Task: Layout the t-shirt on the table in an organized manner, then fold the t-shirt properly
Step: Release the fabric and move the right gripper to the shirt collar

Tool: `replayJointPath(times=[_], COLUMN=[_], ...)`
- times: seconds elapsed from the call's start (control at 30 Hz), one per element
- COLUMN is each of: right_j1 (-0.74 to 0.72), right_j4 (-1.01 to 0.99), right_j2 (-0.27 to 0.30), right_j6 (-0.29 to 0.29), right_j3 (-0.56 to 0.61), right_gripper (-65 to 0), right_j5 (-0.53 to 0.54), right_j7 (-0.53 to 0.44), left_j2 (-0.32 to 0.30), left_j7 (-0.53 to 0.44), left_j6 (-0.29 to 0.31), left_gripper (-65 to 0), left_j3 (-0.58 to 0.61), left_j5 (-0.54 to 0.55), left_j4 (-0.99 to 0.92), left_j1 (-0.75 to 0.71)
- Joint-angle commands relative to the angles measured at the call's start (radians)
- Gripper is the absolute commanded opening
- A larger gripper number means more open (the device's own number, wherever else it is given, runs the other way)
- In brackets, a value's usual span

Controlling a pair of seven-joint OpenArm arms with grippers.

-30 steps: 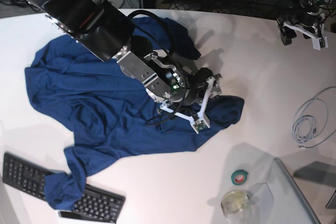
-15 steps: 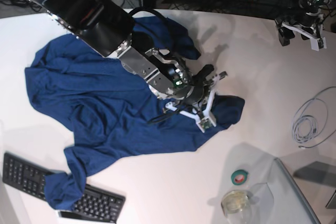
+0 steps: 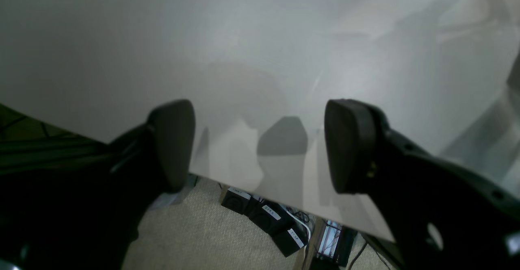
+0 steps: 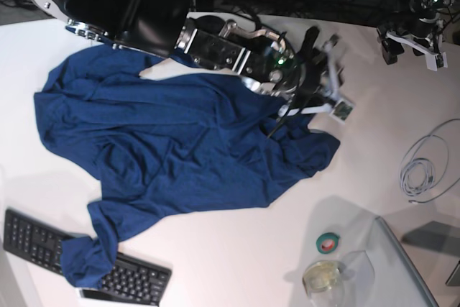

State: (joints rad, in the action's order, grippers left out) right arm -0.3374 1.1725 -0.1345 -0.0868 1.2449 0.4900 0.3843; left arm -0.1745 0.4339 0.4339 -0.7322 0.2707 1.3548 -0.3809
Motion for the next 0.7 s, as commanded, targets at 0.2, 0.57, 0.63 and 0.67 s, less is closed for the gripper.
replayJointPath(times=[0.2,0.57,0.63,0.67], right_j1=[-0.016,0.281,0.312,0.320], right_j4=[0.275,0.340,0.350,0.352], right_j2=[0.134,0.240,0.263,0.281], right_j6=[-0.005,0.003,0.003,0.003], right_j3=[-0.129,-0.798,-0.827,-0.822], right_gripper=[-36.8,-41.1,-41.1,-41.3], right_j5=[-0.004,-0.006,-0.006,-0.006], right_j7=[0.020,0.091,0.091,0.091], left_j2=[-0.013,-0.018,-0.017,-0.017], left_j7=[-0.019,-0.022,-0.022,-0.022], left_j6=[0.000,0.001,0.001,0.001], left_gripper=[-17.3,-17.4,-17.4,-17.4], left_j3=[0.001,0.302,0.386,0.422], left_j5=[0.011,0.011,0.011,0.011], left_j4=[0.051,0.119,0.134,0.140], left_j1=[0.029,0.004,0.004,0.009])
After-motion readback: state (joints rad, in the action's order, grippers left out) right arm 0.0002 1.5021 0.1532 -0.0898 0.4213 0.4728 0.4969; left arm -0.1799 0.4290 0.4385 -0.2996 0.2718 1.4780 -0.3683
